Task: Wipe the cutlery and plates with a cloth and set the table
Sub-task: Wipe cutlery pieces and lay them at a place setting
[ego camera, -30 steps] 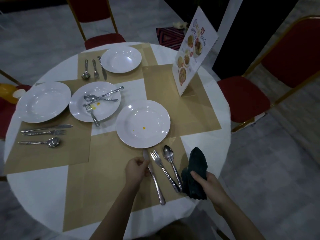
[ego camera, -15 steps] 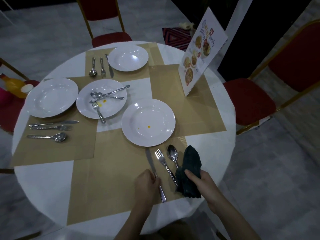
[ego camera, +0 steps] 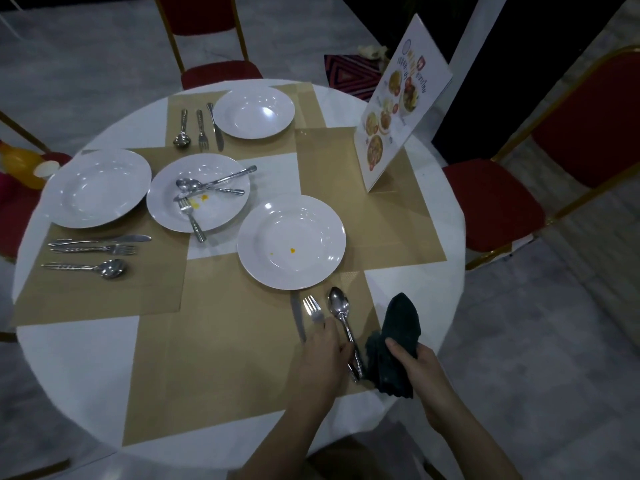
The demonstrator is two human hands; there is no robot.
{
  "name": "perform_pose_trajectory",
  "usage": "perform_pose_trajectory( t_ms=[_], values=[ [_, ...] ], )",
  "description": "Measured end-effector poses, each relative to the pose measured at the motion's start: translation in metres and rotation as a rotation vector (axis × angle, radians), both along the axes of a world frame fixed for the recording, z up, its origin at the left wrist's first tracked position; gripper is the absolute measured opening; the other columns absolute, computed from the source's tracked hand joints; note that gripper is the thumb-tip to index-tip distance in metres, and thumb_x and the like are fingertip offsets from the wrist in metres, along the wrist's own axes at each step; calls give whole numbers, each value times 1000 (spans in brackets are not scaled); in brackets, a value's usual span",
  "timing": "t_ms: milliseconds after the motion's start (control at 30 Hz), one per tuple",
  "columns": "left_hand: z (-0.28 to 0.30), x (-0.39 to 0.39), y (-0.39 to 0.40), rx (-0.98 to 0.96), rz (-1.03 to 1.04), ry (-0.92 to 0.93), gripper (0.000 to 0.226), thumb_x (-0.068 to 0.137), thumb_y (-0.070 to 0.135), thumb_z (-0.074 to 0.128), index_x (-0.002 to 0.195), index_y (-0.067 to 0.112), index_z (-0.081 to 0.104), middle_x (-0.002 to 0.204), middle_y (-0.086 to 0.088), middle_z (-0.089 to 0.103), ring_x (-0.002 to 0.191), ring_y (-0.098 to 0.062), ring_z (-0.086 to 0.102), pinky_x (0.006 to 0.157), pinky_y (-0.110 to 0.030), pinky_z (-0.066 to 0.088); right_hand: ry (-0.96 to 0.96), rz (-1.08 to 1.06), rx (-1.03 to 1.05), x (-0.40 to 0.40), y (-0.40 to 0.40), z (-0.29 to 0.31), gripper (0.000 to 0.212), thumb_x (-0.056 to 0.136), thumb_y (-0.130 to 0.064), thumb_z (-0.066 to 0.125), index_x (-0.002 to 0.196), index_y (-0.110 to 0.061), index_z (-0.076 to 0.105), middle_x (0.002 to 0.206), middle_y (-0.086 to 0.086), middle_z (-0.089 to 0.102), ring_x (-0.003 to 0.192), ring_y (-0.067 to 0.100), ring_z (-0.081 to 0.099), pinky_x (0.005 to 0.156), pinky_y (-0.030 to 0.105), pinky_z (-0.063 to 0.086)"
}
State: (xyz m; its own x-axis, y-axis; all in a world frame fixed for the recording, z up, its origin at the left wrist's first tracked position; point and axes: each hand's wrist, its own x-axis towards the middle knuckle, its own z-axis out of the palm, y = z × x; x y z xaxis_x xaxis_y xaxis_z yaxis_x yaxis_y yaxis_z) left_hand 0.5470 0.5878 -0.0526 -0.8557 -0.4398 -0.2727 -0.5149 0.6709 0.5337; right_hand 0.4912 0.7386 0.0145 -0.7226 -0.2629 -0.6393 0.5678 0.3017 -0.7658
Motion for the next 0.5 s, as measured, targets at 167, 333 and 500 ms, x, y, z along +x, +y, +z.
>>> perform_pose_trajectory(
  t_ms=[167, 333, 500],
  values=[
    [-10, -5, 9, -18, -36, 84, 45, 90, 20, 59, 129, 23, 37, 118, -4, 44, 95, -19, 55, 74, -34, 56, -3, -25, 2, 0, 8, 0, 11, 94, -26, 59, 103, -21, 64, 98, 4, 72, 89, 17, 69, 63, 21, 56],
    [-16, 6, 8, -82, -133, 75, 28, 89, 12, 61, 112, 22, 49, 108, 0, 45, 89, -13, 50, 72, -28, 55, -8, -52, 8, -3, 14, -3, 10, 94, -26, 59, 103, -23, 60, 99, 2, 69, 92, 17, 66, 71, 26, 56],
    [-17, 11, 3, -109, -194, 115, 16, 89, 12, 59, 100, 20, 52, 106, 1, 46, 88, -13, 48, 71, -29, 53, -12, -59, 6, -6, 13, -3, 13, 94, -27, 59, 105, -22, 61, 100, 3, 70, 92, 17, 66, 68, 23, 55]
  ],
)
